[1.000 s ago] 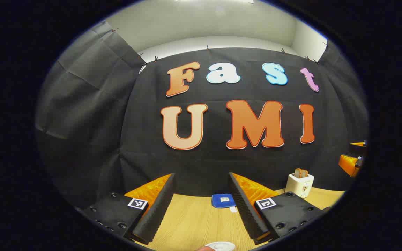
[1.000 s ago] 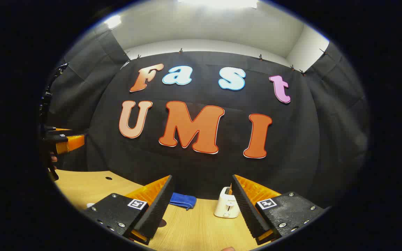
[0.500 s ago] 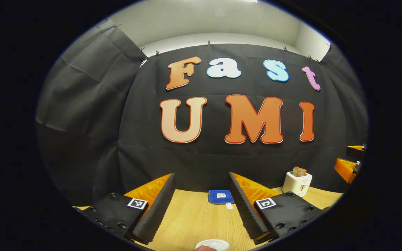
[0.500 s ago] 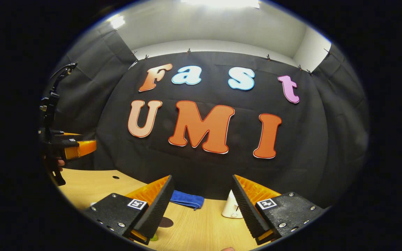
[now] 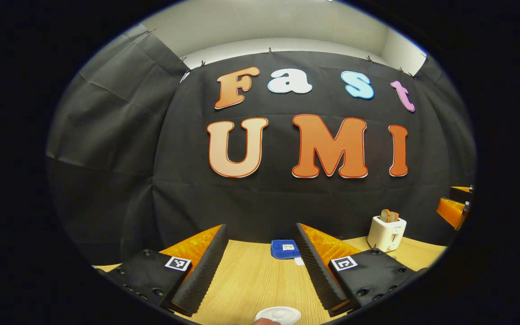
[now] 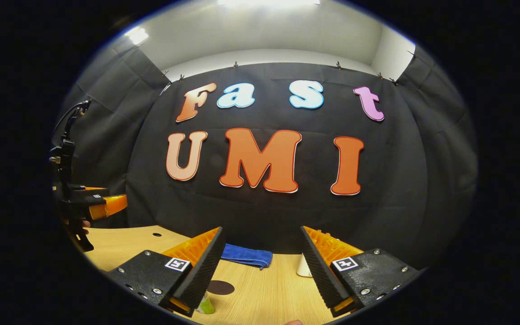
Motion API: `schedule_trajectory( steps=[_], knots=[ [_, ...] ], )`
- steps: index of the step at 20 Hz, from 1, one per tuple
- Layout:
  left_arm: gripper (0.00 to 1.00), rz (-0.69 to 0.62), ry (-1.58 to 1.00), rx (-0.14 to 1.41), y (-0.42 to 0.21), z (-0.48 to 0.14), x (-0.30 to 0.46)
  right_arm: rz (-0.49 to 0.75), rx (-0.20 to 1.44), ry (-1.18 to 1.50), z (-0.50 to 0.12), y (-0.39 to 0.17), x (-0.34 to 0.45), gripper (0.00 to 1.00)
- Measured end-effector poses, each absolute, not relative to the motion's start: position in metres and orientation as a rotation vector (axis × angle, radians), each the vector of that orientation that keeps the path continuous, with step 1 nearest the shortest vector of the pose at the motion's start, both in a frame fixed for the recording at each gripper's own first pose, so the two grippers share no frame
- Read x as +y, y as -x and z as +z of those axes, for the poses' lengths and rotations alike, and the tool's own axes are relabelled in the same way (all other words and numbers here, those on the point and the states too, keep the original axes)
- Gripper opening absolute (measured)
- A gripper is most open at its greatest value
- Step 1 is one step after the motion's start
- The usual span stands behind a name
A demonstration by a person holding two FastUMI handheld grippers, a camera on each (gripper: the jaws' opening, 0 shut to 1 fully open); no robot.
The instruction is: Open the teacup lid with one hand, grasp the water bottle and pour water into the teacup with the other hand; after pouring, place the water bottle on the coaster and then close the teacup lid.
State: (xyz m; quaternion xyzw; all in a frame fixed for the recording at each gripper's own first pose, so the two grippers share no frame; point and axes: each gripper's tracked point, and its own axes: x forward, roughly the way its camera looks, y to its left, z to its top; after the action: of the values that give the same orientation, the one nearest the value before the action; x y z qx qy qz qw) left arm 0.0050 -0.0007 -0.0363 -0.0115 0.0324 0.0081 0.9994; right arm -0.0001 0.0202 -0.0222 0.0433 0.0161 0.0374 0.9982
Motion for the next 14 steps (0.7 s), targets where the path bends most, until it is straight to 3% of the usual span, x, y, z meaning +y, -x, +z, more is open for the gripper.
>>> schedule_trajectory(
  steps=[8,14],
  knots=[
    [0.96,-0.044,0.006,0.136,0.002,-0.072,-0.007,0.141,0.084,-0.140,-0.045,0.006,0.045,0.99],
    [0.97,-0.094,0.031,0.292,0.016,-0.138,-0.024,0.194,0.140,-0.155,-0.072,0.014,0.059,0.99]
  ],
)
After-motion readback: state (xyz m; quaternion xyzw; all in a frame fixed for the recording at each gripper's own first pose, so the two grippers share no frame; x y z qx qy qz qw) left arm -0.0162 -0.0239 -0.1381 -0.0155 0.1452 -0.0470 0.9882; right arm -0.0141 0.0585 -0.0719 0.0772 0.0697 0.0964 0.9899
